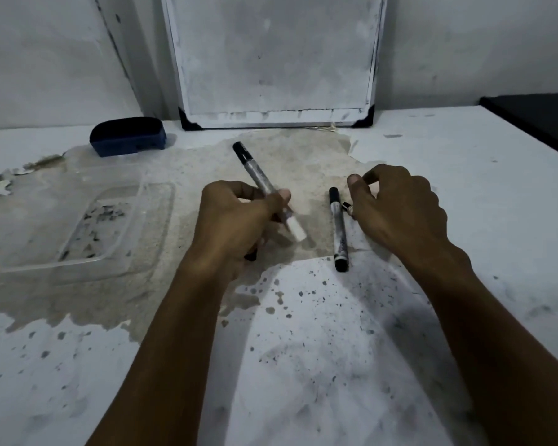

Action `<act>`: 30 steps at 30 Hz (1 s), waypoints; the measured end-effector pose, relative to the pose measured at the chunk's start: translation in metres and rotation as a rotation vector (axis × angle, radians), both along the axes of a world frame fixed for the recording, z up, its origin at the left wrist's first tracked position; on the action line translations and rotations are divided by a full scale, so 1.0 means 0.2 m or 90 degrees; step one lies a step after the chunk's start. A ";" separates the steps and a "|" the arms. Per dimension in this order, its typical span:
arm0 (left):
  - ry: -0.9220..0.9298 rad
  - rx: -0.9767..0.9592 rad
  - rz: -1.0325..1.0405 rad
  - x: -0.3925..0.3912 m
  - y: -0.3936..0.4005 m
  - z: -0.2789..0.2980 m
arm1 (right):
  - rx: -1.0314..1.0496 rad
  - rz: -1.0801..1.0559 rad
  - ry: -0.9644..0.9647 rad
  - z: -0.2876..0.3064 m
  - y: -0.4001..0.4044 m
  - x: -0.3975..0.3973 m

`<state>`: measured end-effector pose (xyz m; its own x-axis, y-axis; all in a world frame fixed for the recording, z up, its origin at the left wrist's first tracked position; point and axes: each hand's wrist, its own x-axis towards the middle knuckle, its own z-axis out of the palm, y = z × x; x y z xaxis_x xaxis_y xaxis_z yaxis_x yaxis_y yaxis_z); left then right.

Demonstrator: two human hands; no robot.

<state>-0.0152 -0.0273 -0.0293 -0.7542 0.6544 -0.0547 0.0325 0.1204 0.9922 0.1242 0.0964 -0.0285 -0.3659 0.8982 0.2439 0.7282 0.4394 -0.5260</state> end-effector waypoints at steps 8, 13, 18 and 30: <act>-0.078 0.003 -0.036 -0.01 0.00 0.00 | -0.007 0.007 0.025 0.00 -0.01 0.01; -0.003 -0.024 -0.026 -0.01 0.00 0.00 | -0.009 0.018 0.039 0.01 -0.02 0.00; 0.043 -0.041 -0.002 -0.02 0.00 -0.01 | -0.011 0.044 0.051 0.02 -0.02 0.01; -0.063 0.068 -0.021 0.00 -0.01 0.02 | 0.031 0.118 0.117 0.00 -0.01 -0.01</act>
<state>-0.0155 -0.0287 -0.0246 -0.7262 0.6851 -0.0575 -0.0646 0.0152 0.9978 0.1220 0.0940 -0.0280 -0.4680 0.8057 0.3630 0.5270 0.5842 -0.6172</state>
